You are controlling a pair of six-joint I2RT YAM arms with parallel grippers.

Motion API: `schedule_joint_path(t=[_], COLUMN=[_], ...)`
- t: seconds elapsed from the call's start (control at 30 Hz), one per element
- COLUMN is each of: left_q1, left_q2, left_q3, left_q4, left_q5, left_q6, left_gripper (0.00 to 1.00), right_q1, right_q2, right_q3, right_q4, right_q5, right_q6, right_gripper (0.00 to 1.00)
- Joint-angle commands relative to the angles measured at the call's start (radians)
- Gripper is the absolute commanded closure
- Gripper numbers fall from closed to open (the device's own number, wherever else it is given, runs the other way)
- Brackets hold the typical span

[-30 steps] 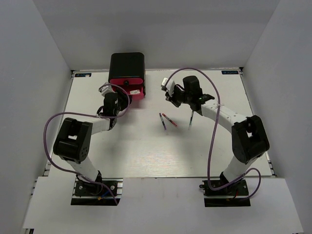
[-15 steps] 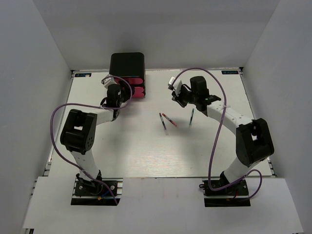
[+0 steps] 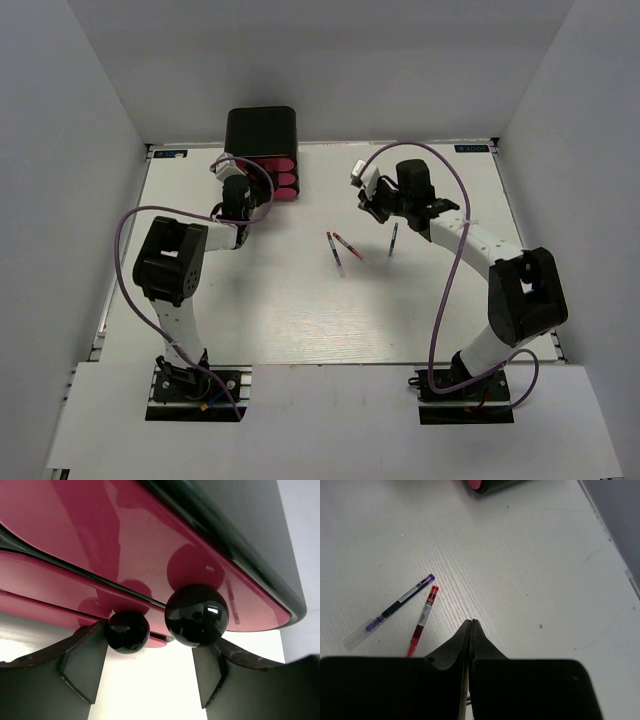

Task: Sort the stationery into containers
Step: Close the storage box at the center of the board, then open the drawer in the storage box.

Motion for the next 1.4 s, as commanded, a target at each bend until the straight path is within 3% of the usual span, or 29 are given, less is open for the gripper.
schedule_joint_path(t=[0.0, 0.17, 0.37, 0.53, 0.73, 1.07, 1.37], left_q1=[0.005, 0.005, 0.005, -0.006, -0.006, 0.005, 0.005], left_q2=[0.013, 0.013, -0.075, -0.111, -0.089, 0.052, 0.095], left_q3=[-0.006, -0.038, -0.22, -0.278, -0.141, 0.04, 0.064], left_q4=[0.135, 0.19, 0.284, 0.229, 0.007, -0.15, -0.152], left_q5=[0.003, 0.066, 0.134, 0.144, 0.036, -0.032, -0.043], left_q6=[-0.027, -0.027, 0.005, 0.065, 0.186, 0.3, 0.309], left_gripper=[0.25, 0.27, 0.29, 0.33, 0.2, 0.2, 0.28], right_q1=[-0.012, -0.017, -0.022, -0.026, -0.029, -0.045, -0.052], right_q2=[-0.046, -0.05, -0.05, -0.04, -0.037, -0.041, -0.035], right_q3=[-0.013, -0.025, -0.038, -0.039, -0.036, -0.042, -0.028], right_q4=[0.006, 0.006, 0.006, 0.007, 0.007, 0.007, 0.006], right_q5=[-0.02, -0.02, -0.027, -0.038, -0.035, -0.027, -0.026], right_q6=[-0.011, -0.012, -0.011, -0.008, -0.008, -0.008, -0.018], right_gripper=[1.0, 1.0, 1.0, 1.0, 1.0, 1.0, 1.0])
